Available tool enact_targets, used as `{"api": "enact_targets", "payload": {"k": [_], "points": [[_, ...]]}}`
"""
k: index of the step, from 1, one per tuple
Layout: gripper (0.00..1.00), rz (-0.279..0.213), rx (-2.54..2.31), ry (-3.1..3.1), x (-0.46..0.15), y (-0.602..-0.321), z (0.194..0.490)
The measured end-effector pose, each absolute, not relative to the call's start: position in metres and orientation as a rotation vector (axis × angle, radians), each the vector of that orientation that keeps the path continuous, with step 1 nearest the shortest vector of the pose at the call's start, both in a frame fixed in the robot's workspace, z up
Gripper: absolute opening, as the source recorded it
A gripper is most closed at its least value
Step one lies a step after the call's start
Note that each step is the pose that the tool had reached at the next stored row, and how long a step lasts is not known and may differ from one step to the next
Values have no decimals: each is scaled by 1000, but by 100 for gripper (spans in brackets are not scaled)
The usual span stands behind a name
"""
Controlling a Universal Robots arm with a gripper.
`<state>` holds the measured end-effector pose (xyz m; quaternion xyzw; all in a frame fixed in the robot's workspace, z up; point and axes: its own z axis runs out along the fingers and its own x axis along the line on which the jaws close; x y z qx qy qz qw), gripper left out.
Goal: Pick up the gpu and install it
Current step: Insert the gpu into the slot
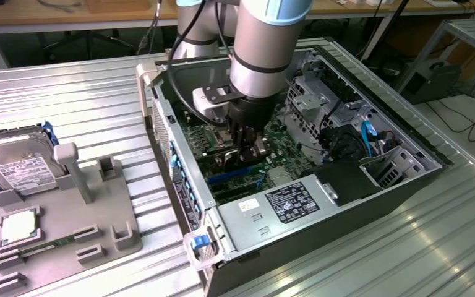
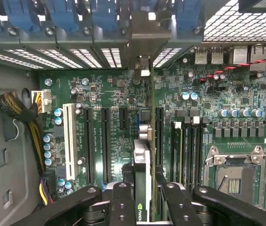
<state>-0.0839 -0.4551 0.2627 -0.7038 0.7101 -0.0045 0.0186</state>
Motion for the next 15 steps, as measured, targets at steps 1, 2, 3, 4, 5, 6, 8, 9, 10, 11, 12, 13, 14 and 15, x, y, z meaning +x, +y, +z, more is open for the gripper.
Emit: {"api": "enact_targets", "payload": {"k": [1,2,3,4,5,6,8,9,10,11,12,13,14,15], "points": [[27,-14,-2185,2205,-85,-455,263],[27,-14,-2185,2205,-85,-455,262],[27,-14,-2185,2205,-85,-455,262],[27,-14,-2185,2204,-85,-455,262],[27,-14,-2185,2204,-85,-454,261],[27,-14,-2185,2205,-85,-454,261],[27,-13,-2185,2205,-86,-453,260],[27,-13,-2185,2205,-86,-452,260],[27,-13,-2185,2205,-86,-451,259],[27,-13,-2185,2205,-86,-451,259],[27,-13,-2186,2205,-86,-451,259],[27,-13,-2185,2205,-86,-451,258],[27,-13,-2185,2205,-87,-451,258],[27,-13,-2185,2205,-87,-451,258]]}}
